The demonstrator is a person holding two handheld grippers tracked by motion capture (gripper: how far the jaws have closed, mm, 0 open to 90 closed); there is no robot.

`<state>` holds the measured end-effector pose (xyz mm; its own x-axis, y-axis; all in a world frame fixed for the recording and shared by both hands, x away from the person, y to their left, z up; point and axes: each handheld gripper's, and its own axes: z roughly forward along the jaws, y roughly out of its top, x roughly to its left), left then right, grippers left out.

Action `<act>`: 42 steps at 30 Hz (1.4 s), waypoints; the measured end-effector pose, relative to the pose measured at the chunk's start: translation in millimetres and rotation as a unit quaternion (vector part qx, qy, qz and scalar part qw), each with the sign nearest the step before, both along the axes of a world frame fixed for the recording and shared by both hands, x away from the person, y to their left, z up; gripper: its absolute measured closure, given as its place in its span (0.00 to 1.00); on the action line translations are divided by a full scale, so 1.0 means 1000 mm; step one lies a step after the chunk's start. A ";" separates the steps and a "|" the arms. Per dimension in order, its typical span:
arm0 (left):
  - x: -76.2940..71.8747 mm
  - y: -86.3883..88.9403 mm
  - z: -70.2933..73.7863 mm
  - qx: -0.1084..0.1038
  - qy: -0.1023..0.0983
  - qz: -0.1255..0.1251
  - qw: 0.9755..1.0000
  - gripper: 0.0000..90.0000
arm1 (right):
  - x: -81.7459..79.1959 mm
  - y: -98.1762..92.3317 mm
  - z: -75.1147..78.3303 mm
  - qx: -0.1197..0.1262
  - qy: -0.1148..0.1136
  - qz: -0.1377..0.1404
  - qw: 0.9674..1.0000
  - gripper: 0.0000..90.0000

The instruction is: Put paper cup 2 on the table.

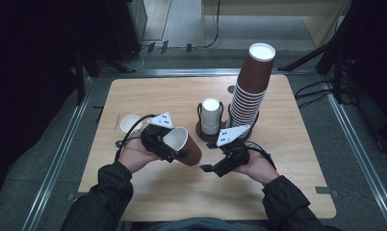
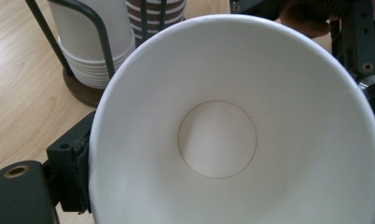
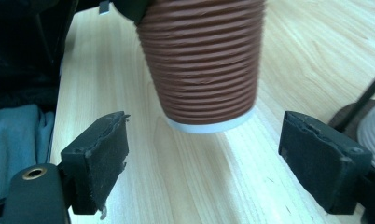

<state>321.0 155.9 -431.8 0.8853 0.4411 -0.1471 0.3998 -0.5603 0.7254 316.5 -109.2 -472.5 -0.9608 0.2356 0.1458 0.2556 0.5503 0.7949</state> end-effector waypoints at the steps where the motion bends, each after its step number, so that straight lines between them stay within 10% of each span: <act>1: 0.000 0.001 0.000 0.003 0.003 -0.001 1.000 0.09 | 0.001 -0.001 0.000 0.000 -0.001 -0.007 1.000 0.18; 8: 0.001 0.008 -0.005 0.032 0.013 -0.007 0.999 0.09 | 0.008 -0.012 0.000 -0.004 0.013 -0.046 0.999 0.18; 42: -0.006 0.095 -0.018 0.107 0.031 0.067 0.992 0.08 | 0.025 -0.028 -0.008 -0.017 0.017 -0.067 0.997 0.18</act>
